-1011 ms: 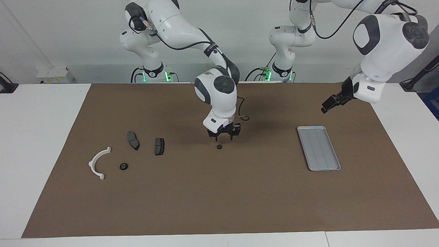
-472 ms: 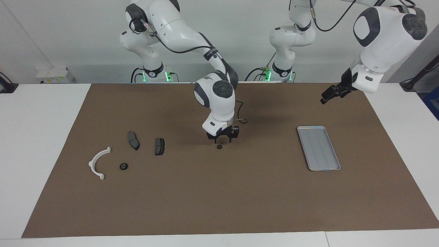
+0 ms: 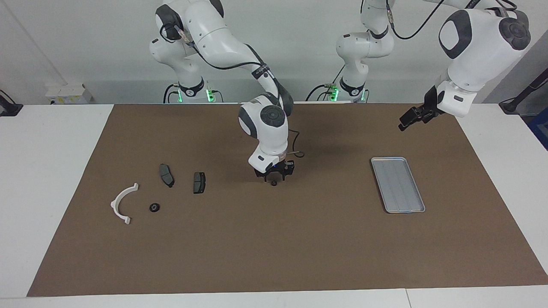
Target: Place bearing gear from tray to pile
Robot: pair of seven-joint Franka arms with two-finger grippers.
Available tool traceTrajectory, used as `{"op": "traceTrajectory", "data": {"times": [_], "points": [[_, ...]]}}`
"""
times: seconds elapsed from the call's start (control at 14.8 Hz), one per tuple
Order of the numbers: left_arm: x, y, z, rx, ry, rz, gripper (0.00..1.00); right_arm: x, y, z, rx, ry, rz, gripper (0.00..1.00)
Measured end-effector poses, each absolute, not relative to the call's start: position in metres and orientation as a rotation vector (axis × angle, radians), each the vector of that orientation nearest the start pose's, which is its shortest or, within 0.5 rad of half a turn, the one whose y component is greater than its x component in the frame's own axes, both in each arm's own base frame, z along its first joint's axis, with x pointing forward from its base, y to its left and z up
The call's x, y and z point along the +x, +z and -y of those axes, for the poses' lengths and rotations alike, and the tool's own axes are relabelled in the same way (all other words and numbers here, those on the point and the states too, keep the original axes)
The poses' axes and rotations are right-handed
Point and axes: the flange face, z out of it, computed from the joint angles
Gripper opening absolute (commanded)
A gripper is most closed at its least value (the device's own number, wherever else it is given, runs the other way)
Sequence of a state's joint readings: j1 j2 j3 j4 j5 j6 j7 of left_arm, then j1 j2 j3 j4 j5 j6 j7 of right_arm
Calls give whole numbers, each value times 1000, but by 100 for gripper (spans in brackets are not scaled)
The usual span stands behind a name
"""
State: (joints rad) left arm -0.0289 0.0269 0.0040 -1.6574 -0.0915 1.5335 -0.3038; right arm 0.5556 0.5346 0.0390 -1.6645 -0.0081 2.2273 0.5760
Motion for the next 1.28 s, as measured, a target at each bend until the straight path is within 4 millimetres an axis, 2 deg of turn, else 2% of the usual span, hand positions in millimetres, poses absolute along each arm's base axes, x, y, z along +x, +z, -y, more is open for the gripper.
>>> {"op": "traceTrajectory", "data": {"times": [0.67, 0.94, 1.08, 1.28], "points": [[553, 567, 26, -3166, 259, 445, 100, 566, 292, -376, -3110, -36, 23, 61], [553, 567, 26, -3166, 259, 443, 100, 565, 290, -376, -3110, -35, 23, 25], [553, 567, 26, -3166, 258, 443, 100, 565, 289, -375, -3111, -34, 23, 0], [553, 567, 26, -3166, 257, 443, 100, 565, 289, -375, -3111, -34, 23, 0]]}}
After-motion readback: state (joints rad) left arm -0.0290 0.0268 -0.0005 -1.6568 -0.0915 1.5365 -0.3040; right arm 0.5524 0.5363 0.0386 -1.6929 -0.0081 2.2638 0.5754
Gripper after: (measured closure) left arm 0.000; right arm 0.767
